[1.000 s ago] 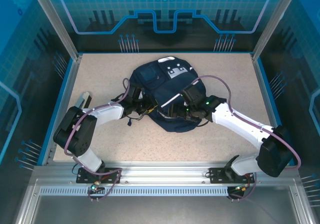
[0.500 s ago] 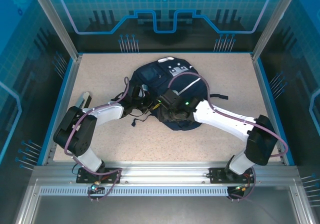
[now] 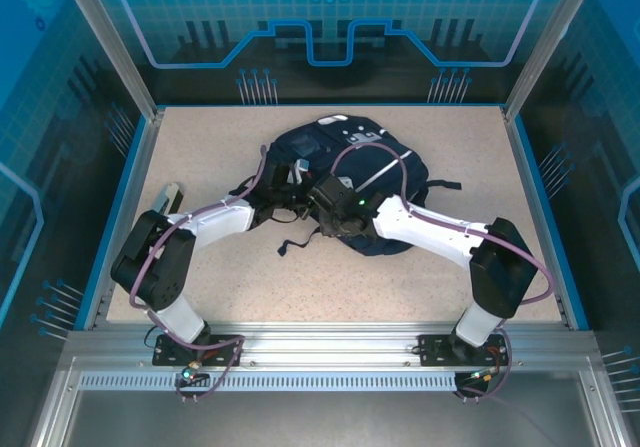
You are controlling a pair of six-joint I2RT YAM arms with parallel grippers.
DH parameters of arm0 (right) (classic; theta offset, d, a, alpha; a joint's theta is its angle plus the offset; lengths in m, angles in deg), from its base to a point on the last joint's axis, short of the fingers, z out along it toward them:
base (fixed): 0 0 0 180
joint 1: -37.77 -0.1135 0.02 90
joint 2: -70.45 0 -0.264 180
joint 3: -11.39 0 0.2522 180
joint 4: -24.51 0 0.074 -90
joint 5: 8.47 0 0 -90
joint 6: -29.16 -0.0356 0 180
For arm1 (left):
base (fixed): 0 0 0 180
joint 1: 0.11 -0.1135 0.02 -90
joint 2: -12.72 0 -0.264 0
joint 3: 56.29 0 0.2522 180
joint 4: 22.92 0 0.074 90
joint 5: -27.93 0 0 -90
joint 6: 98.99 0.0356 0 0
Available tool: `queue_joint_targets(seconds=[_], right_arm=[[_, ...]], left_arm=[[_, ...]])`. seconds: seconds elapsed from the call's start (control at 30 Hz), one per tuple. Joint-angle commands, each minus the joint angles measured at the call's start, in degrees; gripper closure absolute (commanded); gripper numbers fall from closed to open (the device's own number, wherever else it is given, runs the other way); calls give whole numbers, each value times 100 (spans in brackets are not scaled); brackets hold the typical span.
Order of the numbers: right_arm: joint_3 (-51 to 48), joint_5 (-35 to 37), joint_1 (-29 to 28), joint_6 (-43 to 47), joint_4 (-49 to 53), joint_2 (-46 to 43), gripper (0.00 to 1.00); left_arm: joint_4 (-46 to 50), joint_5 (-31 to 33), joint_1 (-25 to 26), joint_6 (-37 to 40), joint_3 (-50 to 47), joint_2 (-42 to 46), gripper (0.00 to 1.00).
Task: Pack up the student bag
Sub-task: Zip the student bag at the center of the table.
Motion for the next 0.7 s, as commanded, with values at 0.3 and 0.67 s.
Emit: queue_joint_targets(seconds=[0.3,0.67], right_arm=[[7,1559,82,-15,11,80,66],[-562,2282,177,251,-1173,-124,59]], left_arm=[[-475,-474,139,-290,408,-113,100],[-907,-704,252,-815,557,-379,100]])
